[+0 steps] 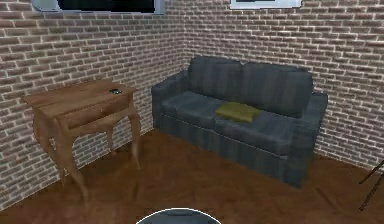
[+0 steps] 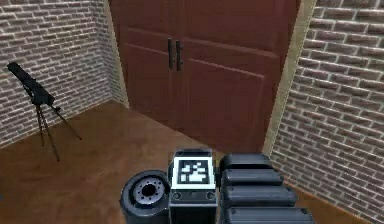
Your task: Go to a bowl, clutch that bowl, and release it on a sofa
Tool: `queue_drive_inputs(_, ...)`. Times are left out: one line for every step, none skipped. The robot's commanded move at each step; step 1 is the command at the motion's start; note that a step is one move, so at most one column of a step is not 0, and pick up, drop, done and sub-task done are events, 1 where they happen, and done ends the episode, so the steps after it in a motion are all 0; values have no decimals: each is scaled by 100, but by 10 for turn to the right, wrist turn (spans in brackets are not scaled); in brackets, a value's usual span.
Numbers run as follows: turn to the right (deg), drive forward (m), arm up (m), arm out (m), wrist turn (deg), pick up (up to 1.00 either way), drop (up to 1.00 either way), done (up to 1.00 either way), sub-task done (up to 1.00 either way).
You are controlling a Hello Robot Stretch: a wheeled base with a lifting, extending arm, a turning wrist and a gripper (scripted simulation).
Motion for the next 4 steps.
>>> queue_drive_inputs(0,100,0,0,0,0,0,0,0)
queue_drive_inputs(-30,0,0,0,0,0,0,0,0)
queue_drive_inputs(0,65,0,0,0,0,0,0,0)
queue_drive_inputs(-450,0,0,0,0,0,0,0,0)
